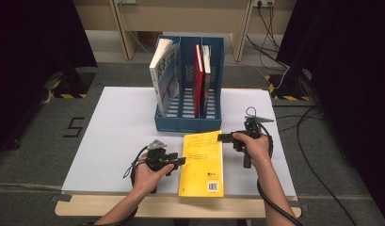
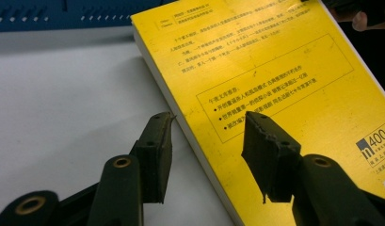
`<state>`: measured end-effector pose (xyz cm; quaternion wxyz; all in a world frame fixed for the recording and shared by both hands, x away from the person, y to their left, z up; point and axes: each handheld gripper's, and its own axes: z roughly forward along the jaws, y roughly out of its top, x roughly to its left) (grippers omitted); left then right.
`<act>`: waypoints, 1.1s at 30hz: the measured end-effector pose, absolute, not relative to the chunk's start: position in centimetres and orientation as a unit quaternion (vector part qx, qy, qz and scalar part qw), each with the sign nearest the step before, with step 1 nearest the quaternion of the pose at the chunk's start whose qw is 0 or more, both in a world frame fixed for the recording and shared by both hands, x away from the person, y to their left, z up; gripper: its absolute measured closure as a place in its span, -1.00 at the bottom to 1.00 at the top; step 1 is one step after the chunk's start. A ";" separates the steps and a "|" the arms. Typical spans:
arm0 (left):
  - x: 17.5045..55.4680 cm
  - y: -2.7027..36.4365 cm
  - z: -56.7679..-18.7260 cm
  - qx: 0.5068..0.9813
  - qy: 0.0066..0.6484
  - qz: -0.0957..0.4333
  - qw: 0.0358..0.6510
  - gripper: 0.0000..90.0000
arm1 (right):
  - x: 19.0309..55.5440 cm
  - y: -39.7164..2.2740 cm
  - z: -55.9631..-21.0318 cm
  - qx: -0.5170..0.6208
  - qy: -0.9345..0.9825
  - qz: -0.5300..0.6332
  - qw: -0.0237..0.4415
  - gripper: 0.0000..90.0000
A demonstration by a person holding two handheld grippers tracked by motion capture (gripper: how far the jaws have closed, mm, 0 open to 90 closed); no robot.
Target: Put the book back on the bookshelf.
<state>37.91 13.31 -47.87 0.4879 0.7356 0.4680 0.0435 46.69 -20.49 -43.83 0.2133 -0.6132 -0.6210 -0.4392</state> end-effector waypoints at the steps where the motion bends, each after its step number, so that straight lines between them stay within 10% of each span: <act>1: 37.9 13.4 -47.8 0.733 0.469 0.043 0.490 0.15 | 46.6 -20.5 -43.5 -0.610 -0.624 -0.442 0.208 0.71; 12: 38.2 13.8 -47.1 0.725 0.467 0.049 0.503 0.13 | 45.8 -19.9 -40.8 -0.578 -0.646 -0.468 0.171 0.71; 21: 39.5 14.3 -47.0 0.734 0.491 0.075 0.464 0.92 | 45.7 -19.6 -39.4 -0.563 -0.650 -0.484 0.159 0.72; 33: 40.9 13.1 -47.4 0.732 0.490 0.055 0.471 0.99 | 45.7 -18.6 -38.3 -0.545 -0.657 -0.499 0.151 0.72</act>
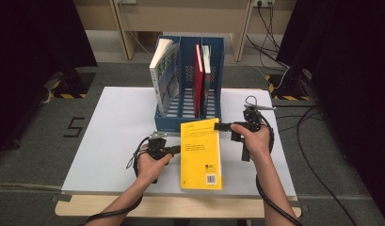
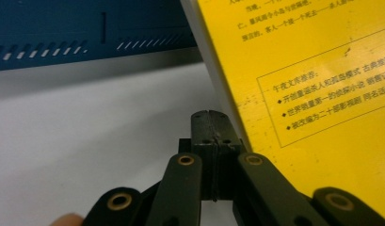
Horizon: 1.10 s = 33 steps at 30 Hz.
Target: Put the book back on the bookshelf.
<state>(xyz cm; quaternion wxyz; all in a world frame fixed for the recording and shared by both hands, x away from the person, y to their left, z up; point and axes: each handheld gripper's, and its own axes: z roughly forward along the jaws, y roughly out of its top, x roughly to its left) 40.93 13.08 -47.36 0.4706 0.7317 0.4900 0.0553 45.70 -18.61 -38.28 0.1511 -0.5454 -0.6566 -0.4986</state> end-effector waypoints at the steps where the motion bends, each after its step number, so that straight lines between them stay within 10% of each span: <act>1: 41.0 13.0 -47.4 0.731 0.490 0.055 0.471 0.99 | 45.7 -18.6 -38.3 -0.545 -0.657 -0.499 0.152 0.72; 33: 41.7 13.6 -44.8 0.697 0.489 0.068 0.521 1.00 | 45.6 -18.5 -35.8 -0.513 -0.656 -0.543 0.110 0.72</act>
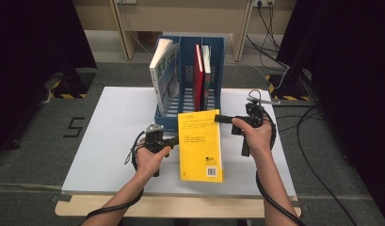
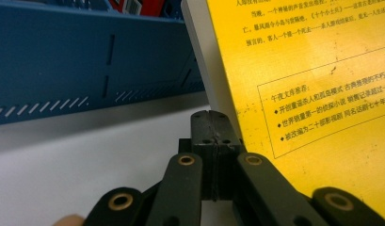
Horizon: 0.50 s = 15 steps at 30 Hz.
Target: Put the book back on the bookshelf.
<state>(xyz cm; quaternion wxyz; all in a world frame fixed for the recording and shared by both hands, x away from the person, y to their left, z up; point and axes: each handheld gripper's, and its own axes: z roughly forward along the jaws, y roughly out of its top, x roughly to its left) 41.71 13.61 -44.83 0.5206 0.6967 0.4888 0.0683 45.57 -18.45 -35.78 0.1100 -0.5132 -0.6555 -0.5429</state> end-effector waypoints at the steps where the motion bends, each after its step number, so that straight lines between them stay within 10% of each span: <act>1: 41.8 13.7 -44.7 0.696 0.489 0.069 0.521 1.00 | 45.6 -18.4 -35.7 -0.512 -0.655 -0.545 0.109 0.72; 15: 42.5 14.1 -42.5 0.687 0.476 0.101 0.539 1.00 | 46.2 -17.3 -34.0 -0.466 -0.667 -0.576 0.076 0.72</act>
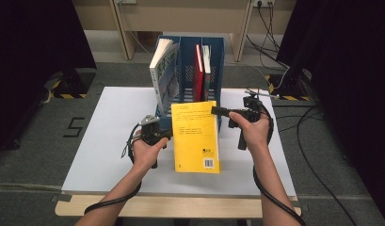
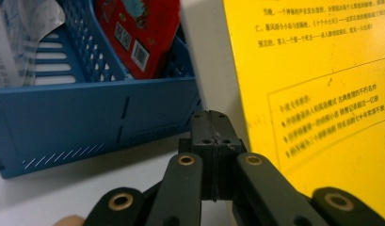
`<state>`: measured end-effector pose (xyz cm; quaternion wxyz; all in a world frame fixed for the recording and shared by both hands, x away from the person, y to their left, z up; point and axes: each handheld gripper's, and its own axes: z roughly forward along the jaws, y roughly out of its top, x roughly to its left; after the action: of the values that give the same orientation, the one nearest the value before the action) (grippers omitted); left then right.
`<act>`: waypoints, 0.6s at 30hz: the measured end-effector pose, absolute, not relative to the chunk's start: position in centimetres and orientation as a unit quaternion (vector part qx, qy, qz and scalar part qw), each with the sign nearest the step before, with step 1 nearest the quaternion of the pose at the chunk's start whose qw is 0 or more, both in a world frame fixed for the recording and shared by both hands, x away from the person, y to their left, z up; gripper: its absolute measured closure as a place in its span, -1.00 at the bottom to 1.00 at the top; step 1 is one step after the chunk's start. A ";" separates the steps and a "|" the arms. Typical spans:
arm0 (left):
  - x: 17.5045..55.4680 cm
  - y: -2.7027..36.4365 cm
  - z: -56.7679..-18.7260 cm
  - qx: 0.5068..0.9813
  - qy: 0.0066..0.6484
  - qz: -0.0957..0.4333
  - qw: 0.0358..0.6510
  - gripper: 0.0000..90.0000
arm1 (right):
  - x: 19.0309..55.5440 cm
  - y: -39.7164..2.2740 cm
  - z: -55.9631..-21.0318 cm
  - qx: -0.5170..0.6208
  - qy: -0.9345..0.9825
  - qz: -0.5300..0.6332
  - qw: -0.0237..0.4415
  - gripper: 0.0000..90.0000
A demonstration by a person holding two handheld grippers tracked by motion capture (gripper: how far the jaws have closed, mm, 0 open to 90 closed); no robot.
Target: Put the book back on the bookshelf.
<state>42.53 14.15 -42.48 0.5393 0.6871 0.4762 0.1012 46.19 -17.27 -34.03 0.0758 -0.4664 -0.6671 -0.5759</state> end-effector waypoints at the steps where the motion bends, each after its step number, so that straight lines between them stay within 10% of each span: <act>1: 42.5 14.1 -42.6 0.687 0.477 0.099 0.539 1.00 | 46.2 -17.3 -34.0 -0.463 -0.669 -0.576 0.072 0.72; 18: 43.6 14.2 -43.6 0.685 0.491 0.114 0.526 0.96 | 45.4 -19.0 -34.7 -0.456 -0.683 -0.568 0.056 0.72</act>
<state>43.60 14.21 -43.59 0.5264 0.6848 0.4908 0.1144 45.35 -18.96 -34.66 0.0561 -0.4563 -0.6827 -0.5680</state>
